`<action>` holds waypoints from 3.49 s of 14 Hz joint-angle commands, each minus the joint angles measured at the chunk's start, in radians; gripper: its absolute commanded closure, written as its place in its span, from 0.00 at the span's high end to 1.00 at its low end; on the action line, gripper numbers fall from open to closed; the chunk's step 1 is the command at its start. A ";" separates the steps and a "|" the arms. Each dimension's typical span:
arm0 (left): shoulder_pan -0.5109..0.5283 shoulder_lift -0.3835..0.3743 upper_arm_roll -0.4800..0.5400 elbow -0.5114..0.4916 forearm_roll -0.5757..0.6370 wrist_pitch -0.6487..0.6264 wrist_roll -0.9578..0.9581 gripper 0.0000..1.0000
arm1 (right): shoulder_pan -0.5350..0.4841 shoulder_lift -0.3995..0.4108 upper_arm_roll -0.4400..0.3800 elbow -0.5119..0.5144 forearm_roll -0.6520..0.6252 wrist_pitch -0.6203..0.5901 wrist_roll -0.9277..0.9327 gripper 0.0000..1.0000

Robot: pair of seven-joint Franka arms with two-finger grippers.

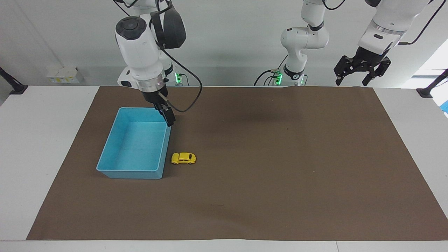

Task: Wind up and store yellow beetle car
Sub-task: 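Move the right gripper to the car beside the blue box, then lower the right gripper and grasp the yellow car, then lift the car with the right gripper over the blue box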

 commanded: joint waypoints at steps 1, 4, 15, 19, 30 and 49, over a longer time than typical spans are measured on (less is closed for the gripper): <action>0.019 -0.007 -0.011 -0.001 0.008 -0.014 0.014 1.00 | 0.028 0.028 0.001 -0.025 -0.040 0.054 0.172 1.00; 0.017 -0.007 -0.011 -0.001 0.008 -0.014 0.014 1.00 | 0.053 0.082 0.001 -0.027 -0.077 0.093 0.343 1.00; 0.017 -0.007 -0.011 -0.001 0.008 -0.014 0.014 1.00 | 0.073 0.239 0.000 -0.158 -0.190 0.376 0.691 1.00; 0.017 -0.007 -0.011 -0.001 0.008 -0.014 0.014 1.00 | 0.073 0.254 0.000 -0.239 -0.235 0.484 0.734 1.00; 0.017 -0.007 -0.011 -0.001 0.008 -0.014 0.014 1.00 | 0.085 0.233 0.003 -0.216 -0.235 0.443 0.734 0.00; 0.017 -0.007 -0.011 -0.001 0.008 -0.014 0.014 1.00 | -0.027 -0.080 0.001 -0.206 0.005 0.168 -0.020 0.00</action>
